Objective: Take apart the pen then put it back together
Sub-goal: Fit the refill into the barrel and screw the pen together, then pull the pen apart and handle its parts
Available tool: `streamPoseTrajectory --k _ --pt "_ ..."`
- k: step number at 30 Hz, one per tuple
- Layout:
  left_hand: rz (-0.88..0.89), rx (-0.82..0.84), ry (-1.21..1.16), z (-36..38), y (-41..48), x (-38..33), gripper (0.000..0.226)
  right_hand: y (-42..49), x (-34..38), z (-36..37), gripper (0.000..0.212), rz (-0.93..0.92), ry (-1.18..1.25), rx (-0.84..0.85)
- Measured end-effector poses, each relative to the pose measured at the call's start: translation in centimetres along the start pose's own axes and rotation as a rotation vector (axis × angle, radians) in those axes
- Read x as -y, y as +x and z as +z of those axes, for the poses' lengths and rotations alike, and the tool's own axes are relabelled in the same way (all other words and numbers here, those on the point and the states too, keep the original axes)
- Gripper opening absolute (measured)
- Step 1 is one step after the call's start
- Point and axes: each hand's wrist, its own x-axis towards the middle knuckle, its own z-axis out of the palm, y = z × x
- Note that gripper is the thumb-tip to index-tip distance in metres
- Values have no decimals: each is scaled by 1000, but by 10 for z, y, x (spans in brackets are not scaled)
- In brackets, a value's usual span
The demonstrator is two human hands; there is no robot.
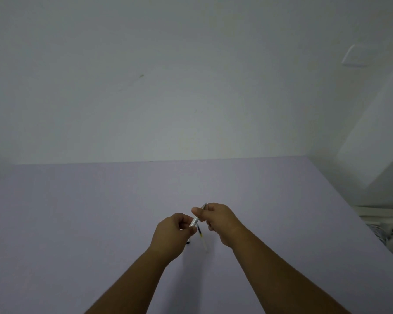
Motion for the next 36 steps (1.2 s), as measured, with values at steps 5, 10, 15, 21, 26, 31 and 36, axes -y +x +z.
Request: streamPoseTrajectory --k 5,10,15,21,26,31,36 --pt "-30 -4 -51 -1 -2 1 9 0 -2 1 16 -26 98 30" --pt "-6 3 8 0 -3 3 5 2 1 4 23 11 -11 -17" --pt "-49 -11 -65 0 -2 6 4 2 -3 6 7 -9 127 64" --pt "2 -72 68 -3 3 14 4 12 -3 16 8 20 135 -36" --pt "-50 -81 64 -8 12 28 11 29 -6 29 13 85 91 -15" --pt "-232 -30 -188 -17 21 50 10 57 -32 31 30 98 -227 -194" --pt "-317 41 -362 -22 26 69 5 77 -67 55 24 103 -704 -184"
